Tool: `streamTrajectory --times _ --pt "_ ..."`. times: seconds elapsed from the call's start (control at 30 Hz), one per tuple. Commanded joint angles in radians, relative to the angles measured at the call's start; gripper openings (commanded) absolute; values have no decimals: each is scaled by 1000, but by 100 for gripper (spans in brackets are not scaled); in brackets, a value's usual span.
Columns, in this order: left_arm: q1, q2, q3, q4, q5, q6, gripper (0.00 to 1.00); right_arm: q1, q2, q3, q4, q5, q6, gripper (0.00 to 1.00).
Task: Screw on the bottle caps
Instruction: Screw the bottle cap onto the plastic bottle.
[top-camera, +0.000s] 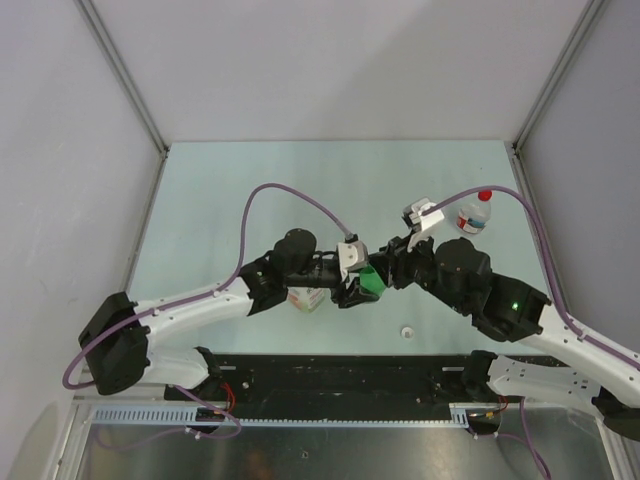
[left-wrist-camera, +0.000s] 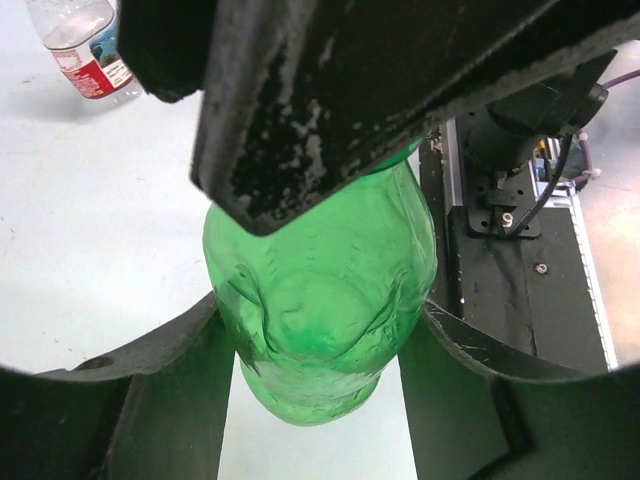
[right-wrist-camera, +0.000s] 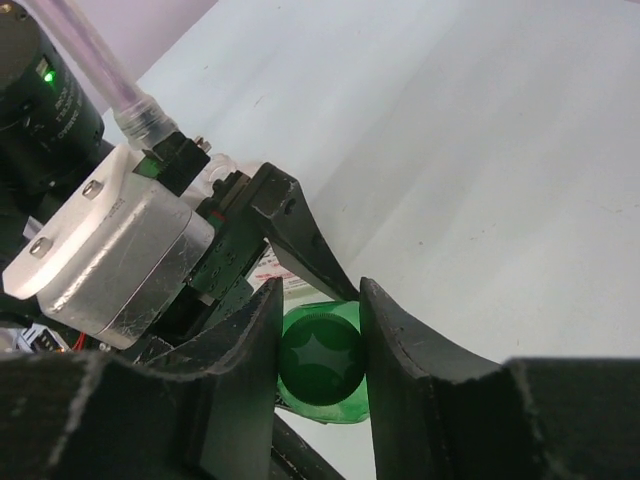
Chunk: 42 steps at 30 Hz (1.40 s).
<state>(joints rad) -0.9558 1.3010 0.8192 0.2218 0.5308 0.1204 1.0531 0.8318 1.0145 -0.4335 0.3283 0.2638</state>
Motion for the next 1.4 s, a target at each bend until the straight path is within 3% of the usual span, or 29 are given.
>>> streamTrajectory --times 0.0,0.13,0.47,0.77,1.37 --pt "-1 -61 20 46 113 -34 0 7 7 15 -15 -142 -49 34" --pt "21 -99 40 46 172 -98 0 10 16 16 -56 -267 -111 34" --pt "68 -164 53 46 345 -223 0 38 21 16 -202 -411 -403 35" --pt "69 -181 58 45 408 -186 0 39 11 15 -175 -535 -387 41" --pt "67 -197 27 45 412 -122 0 39 -32 14 -105 -456 -312 71"
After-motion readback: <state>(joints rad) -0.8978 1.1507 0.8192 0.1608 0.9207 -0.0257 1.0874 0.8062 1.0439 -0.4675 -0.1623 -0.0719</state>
